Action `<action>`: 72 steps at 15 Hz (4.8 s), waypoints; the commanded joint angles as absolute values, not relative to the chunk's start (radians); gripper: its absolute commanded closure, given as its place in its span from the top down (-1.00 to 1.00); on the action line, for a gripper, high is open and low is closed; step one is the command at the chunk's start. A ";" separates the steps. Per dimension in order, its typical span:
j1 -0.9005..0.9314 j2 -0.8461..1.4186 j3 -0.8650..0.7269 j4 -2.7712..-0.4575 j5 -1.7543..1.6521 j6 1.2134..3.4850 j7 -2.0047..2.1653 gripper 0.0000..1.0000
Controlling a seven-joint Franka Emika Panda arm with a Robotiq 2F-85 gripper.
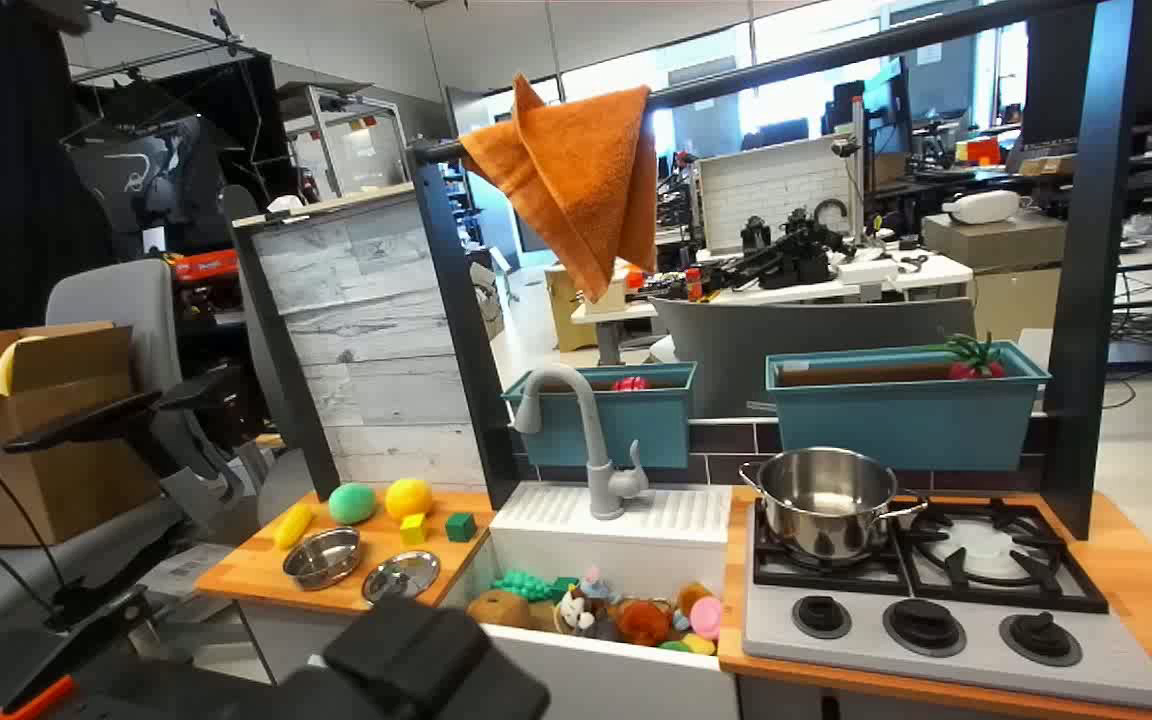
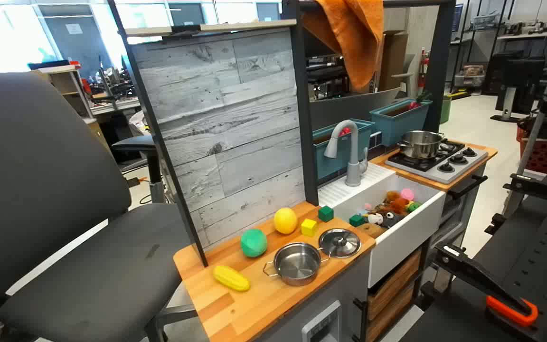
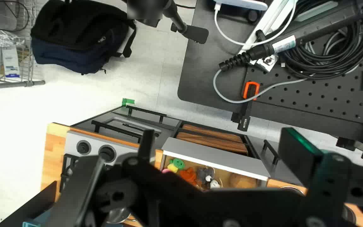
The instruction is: Remove the brown towel from the black railing and put it on the stove
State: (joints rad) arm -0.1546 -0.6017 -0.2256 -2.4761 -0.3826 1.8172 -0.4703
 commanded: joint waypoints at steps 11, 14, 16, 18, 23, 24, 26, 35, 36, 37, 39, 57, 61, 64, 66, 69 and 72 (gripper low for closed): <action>-0.143 -0.603 -0.234 -2.474 -0.387 1.814 -0.465 1.00; -0.143 -0.603 -0.234 -2.474 -0.387 1.814 -0.465 1.00; -0.143 -0.603 -0.234 -2.474 -0.387 1.814 -0.465 1.00; -0.143 -0.603 -0.234 -2.474 -0.387 1.814 -0.465 1.00; -0.143 -0.603 -0.234 -2.474 -0.387 1.814 -0.465 1.00; -0.143 -0.603 -0.234 -2.474 -0.387 1.814 -0.465 1.00; -0.143 -0.603 -0.234 -2.474 -0.387 1.814 -0.465 1.00; -0.105 -0.470 -0.268 -2.478 -0.341 2.184 -0.464 1.00; -0.099 -0.434 -0.270 -2.467 -0.322 2.252 -0.462 1.00; -0.088 -0.398 -0.278 -2.455 -0.285 2.320 -0.468 1.00; -0.070 -0.320 -0.281 -2.412 -0.207 2.397 -0.491 1.00; -0.143 0.322 -0.129 -1.507 0.239 2.164 -0.437 1.00; -0.178 0.465 -0.093 -1.298 0.220 2.077 -0.356 1.00; -0.190 0.570 -0.078 -1.154 0.200 1.997 -0.295 1.00; -0.197 0.639 -0.070 -1.064 0.194 1.949 -0.261 1.00; -0.208 0.733 -0.064 -0.934 0.184 1.871 -0.222 0.45; -0.225 0.787 -0.053 -0.819 0.191 1.783 -0.207 0.01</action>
